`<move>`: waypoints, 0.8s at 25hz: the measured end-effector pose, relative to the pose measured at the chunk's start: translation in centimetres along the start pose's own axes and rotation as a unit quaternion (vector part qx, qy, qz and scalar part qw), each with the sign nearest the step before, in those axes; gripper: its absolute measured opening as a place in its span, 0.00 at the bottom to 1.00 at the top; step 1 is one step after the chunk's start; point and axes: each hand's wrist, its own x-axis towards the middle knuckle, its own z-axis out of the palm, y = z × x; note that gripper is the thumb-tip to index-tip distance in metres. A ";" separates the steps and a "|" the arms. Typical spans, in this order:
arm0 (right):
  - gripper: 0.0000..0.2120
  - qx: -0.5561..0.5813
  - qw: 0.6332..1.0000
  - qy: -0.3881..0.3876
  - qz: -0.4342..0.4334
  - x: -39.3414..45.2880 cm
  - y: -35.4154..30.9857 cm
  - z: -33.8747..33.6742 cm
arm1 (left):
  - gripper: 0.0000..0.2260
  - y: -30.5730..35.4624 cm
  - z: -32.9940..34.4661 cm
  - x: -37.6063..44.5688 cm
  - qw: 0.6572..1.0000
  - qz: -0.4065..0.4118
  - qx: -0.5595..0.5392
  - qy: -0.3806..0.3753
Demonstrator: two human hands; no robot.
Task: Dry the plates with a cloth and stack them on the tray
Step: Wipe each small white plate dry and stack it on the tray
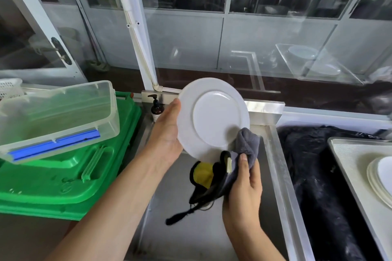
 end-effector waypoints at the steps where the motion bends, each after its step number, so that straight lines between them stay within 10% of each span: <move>1: 0.13 0.046 0.998 -0.001 0.037 0.1 -0.6 0.2 | 0.17 -0.3 0.1 -0.2 1.000 -0.002 -0.001 -0.001; 6: 0.11 0.055 0.984 0.104 0.133 1.4 -0.8 0.6 | 0.17 -1.6 0.4 -1.1 1.000 -0.017 -0.019 0.013; 20: 0.11 -0.177 0.971 0.140 -0.085 4.7 -2.9 -0.3 | 0.15 -1.3 0.2 -1.8 0.999 -0.023 -0.031 0.007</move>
